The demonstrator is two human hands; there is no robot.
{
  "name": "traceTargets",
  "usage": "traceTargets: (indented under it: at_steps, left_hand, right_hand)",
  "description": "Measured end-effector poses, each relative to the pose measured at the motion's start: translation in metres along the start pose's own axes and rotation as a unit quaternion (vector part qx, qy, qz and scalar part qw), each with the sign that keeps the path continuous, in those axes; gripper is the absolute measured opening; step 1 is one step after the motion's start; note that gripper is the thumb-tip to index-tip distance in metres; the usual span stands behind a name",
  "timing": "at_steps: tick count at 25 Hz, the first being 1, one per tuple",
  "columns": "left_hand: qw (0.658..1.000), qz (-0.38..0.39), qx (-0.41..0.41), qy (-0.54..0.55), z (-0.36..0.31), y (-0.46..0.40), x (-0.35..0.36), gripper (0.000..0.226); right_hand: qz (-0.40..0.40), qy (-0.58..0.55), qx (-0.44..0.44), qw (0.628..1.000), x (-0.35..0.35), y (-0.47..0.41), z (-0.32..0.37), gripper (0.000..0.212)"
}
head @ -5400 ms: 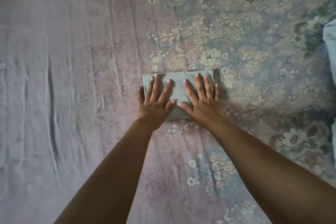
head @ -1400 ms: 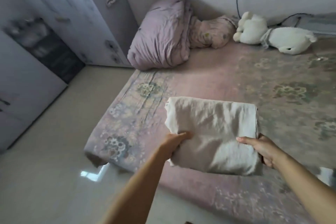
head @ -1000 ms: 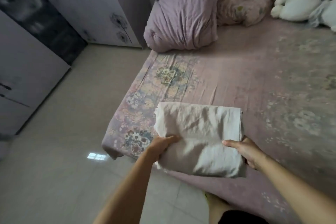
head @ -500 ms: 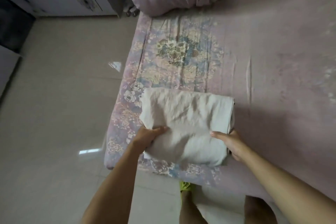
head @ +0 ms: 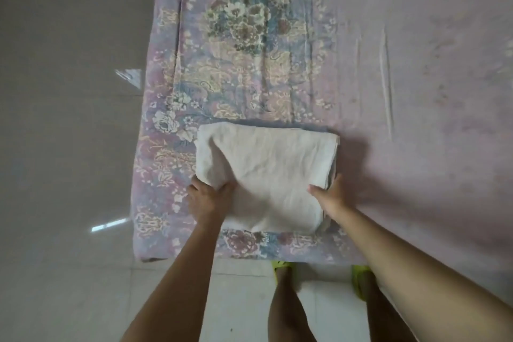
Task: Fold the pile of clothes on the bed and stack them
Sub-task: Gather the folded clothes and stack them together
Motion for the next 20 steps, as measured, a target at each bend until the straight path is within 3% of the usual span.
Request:
traceTargets:
  at_steps: [2, 4, 7, 9, 13, 20]
  left_hand:
    - [0.98, -0.047, 0.103, -0.166, -0.031, 0.034, -0.004, 0.067]
    - [0.935, 0.017, 0.207, -0.286, -0.067, 0.079, 0.01, 0.062]
    - [0.791, 0.163, 0.355, -0.47, -0.118, 0.156, 0.058, 0.05]
    - [0.731, 0.187, 0.429, -0.497, -0.172, 0.213, 0.084, 0.045]
    - [0.676, 0.171, 0.485, -0.528, -0.281, 0.297, 0.146, 0.039]
    - [0.656, 0.185, 0.475, -0.556, -0.444, 0.479, 0.327, 0.045]
  right_hand:
    - [-0.012, 0.145, -0.052, 0.988, -0.024, 0.028, 0.015, 0.067]
    - [0.01, 0.273, -0.115, 0.955, -0.053, 0.058, 0.027, 0.063]
    - [0.079, 0.359, -0.185, 0.911, -0.112, 0.089, 0.027, 0.065]
    - [0.111, 0.409, -0.197, 0.884, -0.173, 0.102, 0.015, 0.064]
    - [0.085, 0.421, -0.19, 0.883, -0.314, 0.103, -0.039, 0.059]
    - [0.026, 0.4, -0.155, 0.903, -0.587, 0.07, -0.176, 0.057]
Point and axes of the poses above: each hand's wrist, its own y-axis away from the middle knuckle, its own x-axis out of the palm, z = x × y, the point moved 7 cm from there along -y, towards the middle knuckle, and after that the axes turned 6 degrees about z, right-handed, at the moved point
